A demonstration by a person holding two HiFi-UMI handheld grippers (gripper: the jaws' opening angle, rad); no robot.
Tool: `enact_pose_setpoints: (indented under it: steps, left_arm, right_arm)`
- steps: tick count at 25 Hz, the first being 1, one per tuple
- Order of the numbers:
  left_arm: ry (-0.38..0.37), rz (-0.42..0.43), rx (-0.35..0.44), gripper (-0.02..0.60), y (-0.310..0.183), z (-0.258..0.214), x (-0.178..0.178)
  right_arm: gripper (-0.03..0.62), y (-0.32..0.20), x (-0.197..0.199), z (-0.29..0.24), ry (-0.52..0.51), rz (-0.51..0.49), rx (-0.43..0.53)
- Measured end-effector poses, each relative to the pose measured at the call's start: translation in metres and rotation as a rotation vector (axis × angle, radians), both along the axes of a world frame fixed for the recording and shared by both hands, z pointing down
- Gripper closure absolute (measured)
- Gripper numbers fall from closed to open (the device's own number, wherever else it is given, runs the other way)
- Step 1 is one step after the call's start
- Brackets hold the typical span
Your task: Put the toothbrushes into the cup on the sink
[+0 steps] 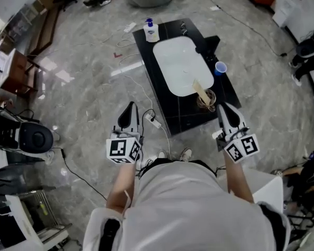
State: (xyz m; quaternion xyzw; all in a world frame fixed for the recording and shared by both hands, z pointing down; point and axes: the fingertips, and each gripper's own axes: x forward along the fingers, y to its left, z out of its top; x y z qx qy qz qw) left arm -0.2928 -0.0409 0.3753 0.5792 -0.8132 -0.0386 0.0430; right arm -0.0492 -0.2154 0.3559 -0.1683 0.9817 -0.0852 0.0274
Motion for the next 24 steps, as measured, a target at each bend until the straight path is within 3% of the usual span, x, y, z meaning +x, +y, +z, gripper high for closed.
enact_pose_setpoints:
  steps: [7, 19, 21, 24]
  left_arm:
    - [-0.003, -0.016, 0.008, 0.580, 0.006, -0.004, -0.006]
    - [0.010, 0.016, 0.005, 0.578, -0.009, 0.002, 0.000]
    - [0.042, 0.058, 0.014, 0.580, -0.025, 0.009, 0.018]
    - [0.128, 0.203, 0.032, 0.580, -0.069, 0.028, 0.075]
  right_arm:
    - [0.546, 0.001, -0.014, -0.003, -0.007, -0.020, 0.007]
    - [0.546, -0.007, -0.003, 0.000, -0.001, 0.009, -0.001]
    - [0.546, -0.008, 0.023, -0.002, 0.027, 0.050, -0.003]
    - [0.546, -0.011, 0.104, -0.010, 0.107, 0.207, 0.005]
